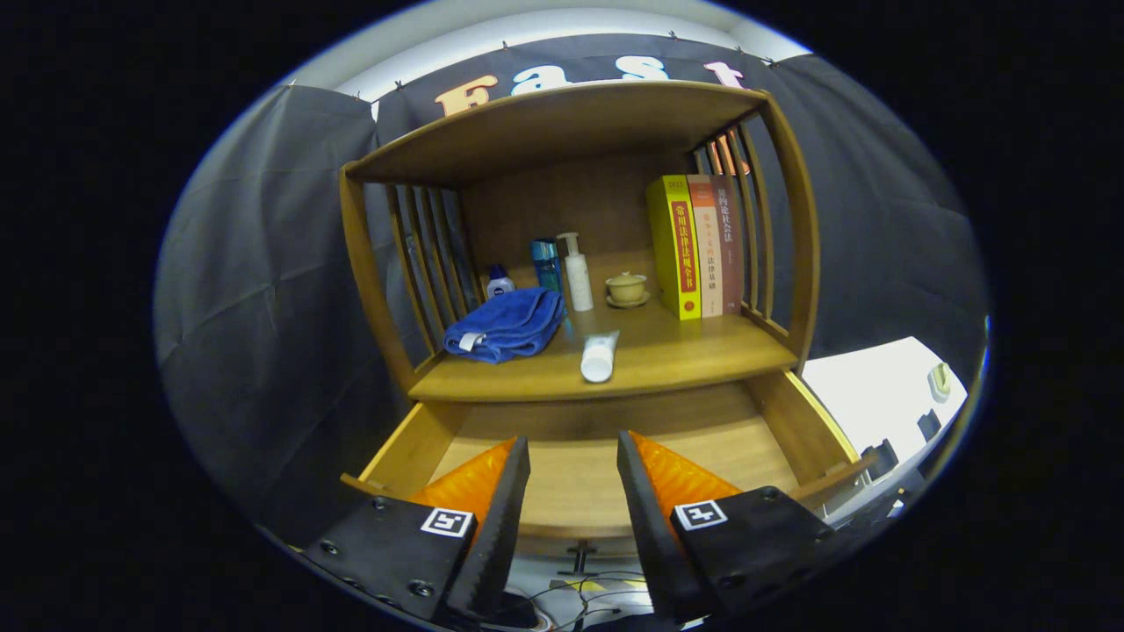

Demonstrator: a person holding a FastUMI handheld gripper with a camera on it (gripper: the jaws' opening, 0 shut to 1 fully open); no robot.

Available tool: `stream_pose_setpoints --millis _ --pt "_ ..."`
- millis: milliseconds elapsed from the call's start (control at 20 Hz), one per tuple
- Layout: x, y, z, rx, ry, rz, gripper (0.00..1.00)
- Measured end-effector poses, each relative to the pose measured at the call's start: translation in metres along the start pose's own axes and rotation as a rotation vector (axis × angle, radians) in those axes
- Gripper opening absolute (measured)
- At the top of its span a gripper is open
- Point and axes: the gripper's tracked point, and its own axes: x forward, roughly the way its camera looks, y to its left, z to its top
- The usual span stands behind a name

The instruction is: Pull open the drawer, take out the items inside it, and place them on the countertop above the cabinet.

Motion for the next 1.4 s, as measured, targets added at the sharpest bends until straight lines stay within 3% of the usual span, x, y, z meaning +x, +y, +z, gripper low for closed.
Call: stream_pose_setpoints --millis 500,600,950,1400 --pt "-0.001 -0.012 -0.092 0.001 0.034 -0.055 0.71" --pt "0.001 -0.015 -0.097 0.0 0.036 -0.069 0.71" --pt "0.006 -0.012 -0.105 0.004 0.016 -0.071 0.97" --pt "0.016 -0.021 -0.106 -0.04 -0.016 -0.12 0.97"
